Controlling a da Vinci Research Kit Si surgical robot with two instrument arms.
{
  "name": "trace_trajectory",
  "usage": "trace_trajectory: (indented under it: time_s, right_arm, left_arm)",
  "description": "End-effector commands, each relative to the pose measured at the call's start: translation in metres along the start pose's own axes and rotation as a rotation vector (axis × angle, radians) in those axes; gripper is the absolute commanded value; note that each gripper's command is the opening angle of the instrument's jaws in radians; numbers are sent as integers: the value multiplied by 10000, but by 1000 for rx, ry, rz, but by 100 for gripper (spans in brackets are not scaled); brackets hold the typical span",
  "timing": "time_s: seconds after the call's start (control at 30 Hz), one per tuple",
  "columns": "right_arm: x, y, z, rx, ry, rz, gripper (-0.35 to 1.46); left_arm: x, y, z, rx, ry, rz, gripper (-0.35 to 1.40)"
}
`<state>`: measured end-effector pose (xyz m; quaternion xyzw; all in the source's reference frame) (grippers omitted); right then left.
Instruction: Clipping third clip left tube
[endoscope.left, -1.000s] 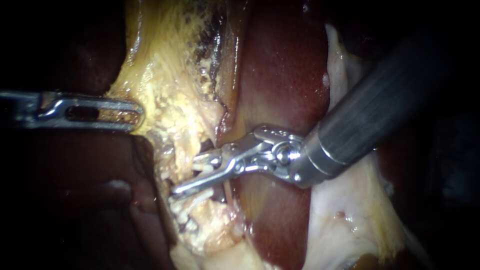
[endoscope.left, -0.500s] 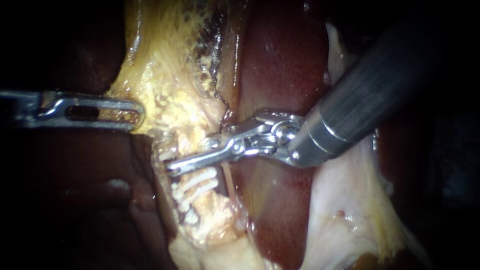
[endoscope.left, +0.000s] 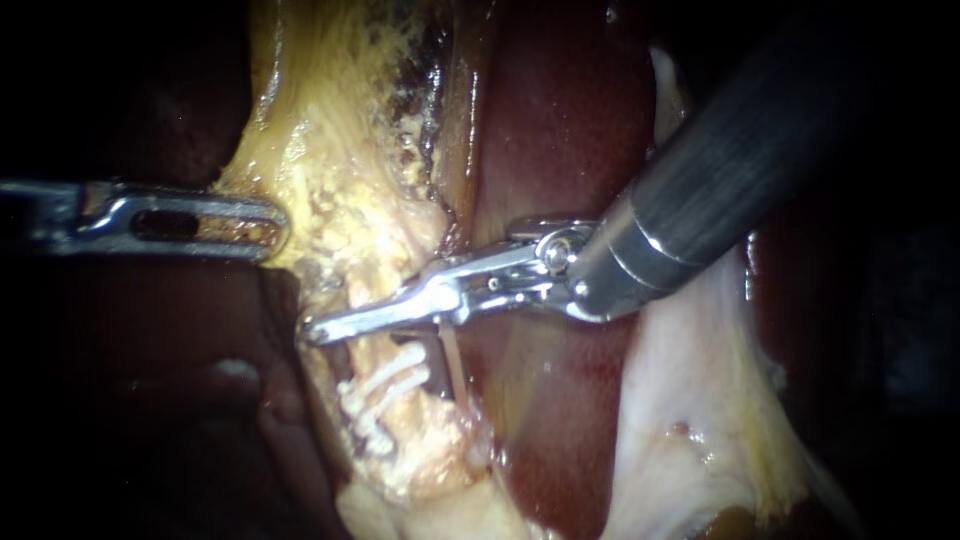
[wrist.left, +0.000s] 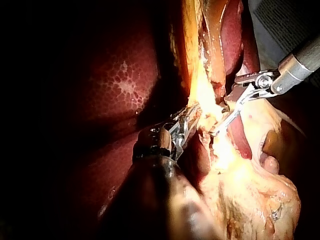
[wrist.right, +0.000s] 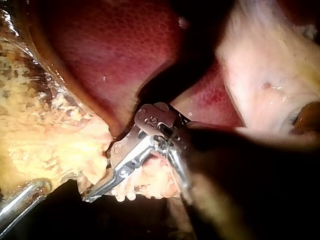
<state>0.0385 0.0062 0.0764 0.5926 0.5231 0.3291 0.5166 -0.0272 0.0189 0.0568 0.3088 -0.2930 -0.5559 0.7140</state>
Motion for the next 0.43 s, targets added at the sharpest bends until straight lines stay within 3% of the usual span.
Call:
trace_trajectory:
  time_s: [0.03,0.43]
  right_arm:
    - [-1,1,0,2,-2,0,-35]
    - [-2,0,1,8,-12,-1,-35]
  left_arm:
    - [0,0,0,0,0,0,-35]
    - [-1,1,0,0,0,0,-35]
